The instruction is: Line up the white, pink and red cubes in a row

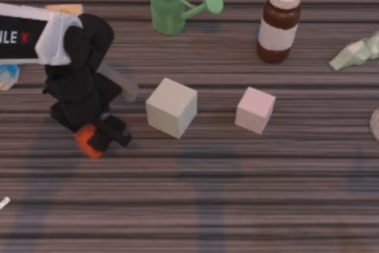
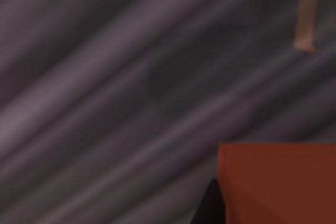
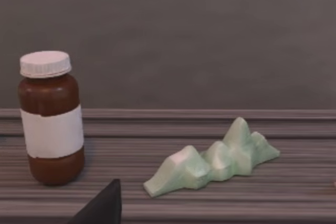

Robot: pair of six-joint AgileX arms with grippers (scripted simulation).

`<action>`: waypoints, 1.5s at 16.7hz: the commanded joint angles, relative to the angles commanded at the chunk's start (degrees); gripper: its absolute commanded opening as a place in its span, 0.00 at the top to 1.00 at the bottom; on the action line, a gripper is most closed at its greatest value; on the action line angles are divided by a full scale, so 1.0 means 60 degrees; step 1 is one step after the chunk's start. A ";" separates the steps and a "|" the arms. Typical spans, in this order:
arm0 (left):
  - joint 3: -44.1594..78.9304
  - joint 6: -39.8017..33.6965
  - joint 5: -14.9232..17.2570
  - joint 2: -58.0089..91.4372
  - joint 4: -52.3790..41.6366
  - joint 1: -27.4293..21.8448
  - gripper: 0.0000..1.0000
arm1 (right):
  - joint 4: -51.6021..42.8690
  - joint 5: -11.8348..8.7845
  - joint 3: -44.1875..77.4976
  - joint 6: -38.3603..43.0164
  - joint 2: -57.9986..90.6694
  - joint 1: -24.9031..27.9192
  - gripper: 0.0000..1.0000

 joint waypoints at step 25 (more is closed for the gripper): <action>0.4819 -0.7109 -0.0196 0.1255 -0.4082 -0.3588 1.00 | 0.0000 0.0000 0.0000 0.0000 0.0000 0.0000 0.00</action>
